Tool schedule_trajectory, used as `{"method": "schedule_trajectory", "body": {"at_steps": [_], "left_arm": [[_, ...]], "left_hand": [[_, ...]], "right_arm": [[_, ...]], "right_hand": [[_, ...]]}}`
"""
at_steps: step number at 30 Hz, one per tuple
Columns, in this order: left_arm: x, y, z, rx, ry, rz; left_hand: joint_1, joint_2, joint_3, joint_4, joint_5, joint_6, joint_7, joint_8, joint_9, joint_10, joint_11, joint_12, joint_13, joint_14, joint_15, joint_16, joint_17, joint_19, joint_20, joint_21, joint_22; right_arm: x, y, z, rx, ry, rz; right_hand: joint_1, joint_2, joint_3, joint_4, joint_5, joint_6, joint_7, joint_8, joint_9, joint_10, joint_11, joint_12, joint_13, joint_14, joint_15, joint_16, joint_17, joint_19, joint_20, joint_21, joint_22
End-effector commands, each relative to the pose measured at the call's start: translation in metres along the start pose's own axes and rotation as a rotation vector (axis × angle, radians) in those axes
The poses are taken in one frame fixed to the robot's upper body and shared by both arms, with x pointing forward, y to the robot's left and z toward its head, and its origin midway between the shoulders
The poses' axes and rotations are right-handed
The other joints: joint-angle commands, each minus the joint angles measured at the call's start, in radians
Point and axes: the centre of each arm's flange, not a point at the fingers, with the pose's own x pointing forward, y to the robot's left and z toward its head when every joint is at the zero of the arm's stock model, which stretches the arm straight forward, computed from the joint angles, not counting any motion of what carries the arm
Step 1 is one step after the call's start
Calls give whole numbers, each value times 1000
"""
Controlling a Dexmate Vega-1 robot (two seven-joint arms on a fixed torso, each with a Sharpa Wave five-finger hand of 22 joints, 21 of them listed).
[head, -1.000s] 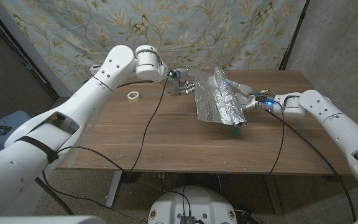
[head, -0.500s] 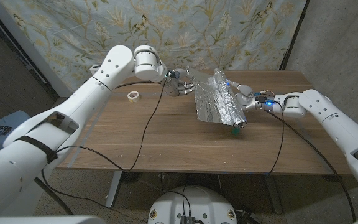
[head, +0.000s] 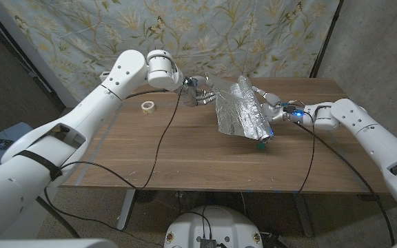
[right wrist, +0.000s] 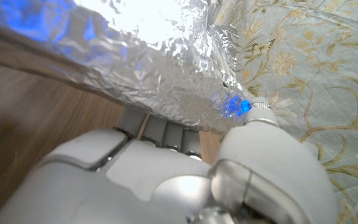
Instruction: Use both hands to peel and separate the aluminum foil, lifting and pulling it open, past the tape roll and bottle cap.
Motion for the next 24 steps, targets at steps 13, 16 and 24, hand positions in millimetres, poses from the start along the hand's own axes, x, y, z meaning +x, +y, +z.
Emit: {"method": "schedule_trajectory", "body": {"at_steps": [13, 16, 24], "left_arm": [[-6, 11, 4, -19, -3, 9], [-6, 11, 4, -19, -3, 9], [-14, 17, 9, -22, -15, -5]], "left_hand": [[10, 1, 4, 2, -5, 3, 8, -3, 1, 96, -99, 2, 5, 2, -6, -2, 7, -3, -7, 10, 1], [10, 1, 4, 3, -5, 4, 7, -2, 0, 97, -100, 2, 4, 2, -6, -1, 8, -3, -7, 11, 1], [11, -1, 5, 2, -5, 4, 6, -2, -1, 97, -100, 2, 4, 3, -6, -2, 9, -4, -8, 14, 1]], "right_arm": [[8, -2, 1, 17, -11, 18], [8, -2, 1, 17, -11, 18], [9, -3, 5, 16, -19, 3]], "right_hand": [[-29, 4, -12, 14, 20, -17, 3, 6, -4, -11, 6, -9, 7, 0, 11, -8, 2, 5, 8, -9, 0], [-32, 4, -14, 15, 22, -17, 5, 7, -5, -10, 8, -9, 8, 0, 12, -8, 2, 7, 9, -9, 0], [-36, 5, -16, 17, 29, -24, 6, 8, -8, -14, 9, -11, 9, -1, 9, -10, 2, 8, 8, -12, 0]]}}
